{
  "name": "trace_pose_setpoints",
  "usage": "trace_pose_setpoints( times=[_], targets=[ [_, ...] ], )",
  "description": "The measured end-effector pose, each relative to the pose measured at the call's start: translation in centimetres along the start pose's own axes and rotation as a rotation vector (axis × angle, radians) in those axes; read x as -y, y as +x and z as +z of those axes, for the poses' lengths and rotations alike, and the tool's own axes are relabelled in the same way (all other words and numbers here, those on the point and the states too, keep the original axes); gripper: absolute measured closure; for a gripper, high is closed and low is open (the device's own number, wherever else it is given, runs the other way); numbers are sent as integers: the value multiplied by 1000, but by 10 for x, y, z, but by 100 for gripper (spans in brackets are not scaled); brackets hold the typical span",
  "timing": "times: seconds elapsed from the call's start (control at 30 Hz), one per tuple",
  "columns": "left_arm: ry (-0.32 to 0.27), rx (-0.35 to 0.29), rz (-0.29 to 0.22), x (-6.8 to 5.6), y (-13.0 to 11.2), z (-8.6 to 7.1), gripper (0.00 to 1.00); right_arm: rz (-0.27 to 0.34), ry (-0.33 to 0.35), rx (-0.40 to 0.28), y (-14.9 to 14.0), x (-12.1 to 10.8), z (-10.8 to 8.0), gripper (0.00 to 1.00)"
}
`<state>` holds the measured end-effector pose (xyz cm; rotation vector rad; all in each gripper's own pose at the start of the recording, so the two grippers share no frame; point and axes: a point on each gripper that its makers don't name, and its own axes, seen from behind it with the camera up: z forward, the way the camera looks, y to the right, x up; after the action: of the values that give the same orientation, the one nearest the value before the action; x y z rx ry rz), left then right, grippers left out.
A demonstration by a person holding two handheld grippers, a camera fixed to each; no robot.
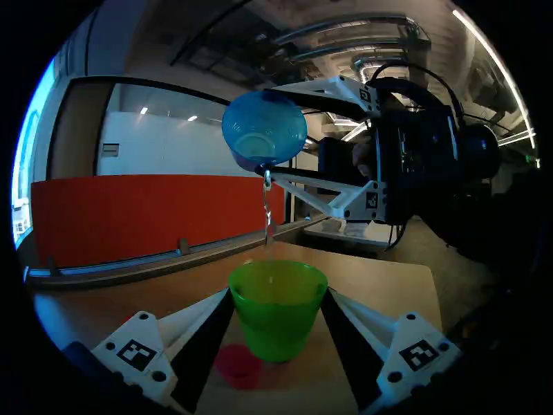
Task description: Pour water
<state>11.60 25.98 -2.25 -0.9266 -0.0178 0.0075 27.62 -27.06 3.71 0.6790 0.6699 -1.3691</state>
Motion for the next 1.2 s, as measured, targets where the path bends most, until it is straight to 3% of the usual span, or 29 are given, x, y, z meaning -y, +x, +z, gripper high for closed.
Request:
trace_pose_setpoints(
  times=[1.2],
  targets=[
    [8,0,-8,3,-2,4,14,-115,7,1,3,0,5,7]
  ],
)
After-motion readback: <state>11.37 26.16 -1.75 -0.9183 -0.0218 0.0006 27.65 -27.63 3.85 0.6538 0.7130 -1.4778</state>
